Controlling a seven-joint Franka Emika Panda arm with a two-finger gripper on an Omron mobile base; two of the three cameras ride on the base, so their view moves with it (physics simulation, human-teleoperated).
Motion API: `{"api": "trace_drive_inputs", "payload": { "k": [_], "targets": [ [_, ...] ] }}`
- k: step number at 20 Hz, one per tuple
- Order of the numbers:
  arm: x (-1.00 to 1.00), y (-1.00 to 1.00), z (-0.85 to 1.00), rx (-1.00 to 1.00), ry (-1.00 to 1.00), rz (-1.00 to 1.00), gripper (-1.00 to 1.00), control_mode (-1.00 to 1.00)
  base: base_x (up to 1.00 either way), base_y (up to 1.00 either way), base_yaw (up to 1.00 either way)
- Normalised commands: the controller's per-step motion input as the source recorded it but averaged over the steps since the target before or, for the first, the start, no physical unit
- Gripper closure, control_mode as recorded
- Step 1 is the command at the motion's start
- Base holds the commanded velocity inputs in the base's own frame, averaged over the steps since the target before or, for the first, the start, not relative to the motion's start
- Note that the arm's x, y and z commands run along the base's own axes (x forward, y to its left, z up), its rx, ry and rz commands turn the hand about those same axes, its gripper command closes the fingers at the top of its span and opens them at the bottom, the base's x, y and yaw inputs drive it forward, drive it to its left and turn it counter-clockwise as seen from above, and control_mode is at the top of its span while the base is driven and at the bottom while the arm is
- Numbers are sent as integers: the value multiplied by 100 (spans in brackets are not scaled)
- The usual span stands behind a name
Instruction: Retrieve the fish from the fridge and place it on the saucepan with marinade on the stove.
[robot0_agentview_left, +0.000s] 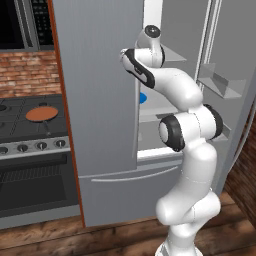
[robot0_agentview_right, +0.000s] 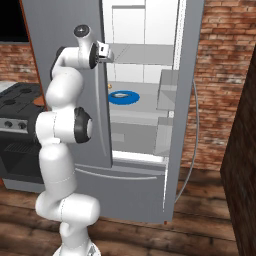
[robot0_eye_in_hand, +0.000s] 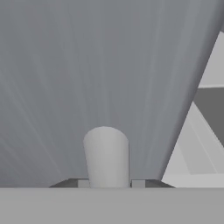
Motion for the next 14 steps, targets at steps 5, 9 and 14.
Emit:
{"api": "trace_drive_inputs", "payload": {
  "k": [5,9,14],
  "targets": [
    [-29,4,0,0,0,0,100,-100,0,0,0],
    [-39,14,0,0,0,0,100,-100,0,0,0],
    [-44,22,0,0,0,0,100,-100,0,0,0]
  ]
}}
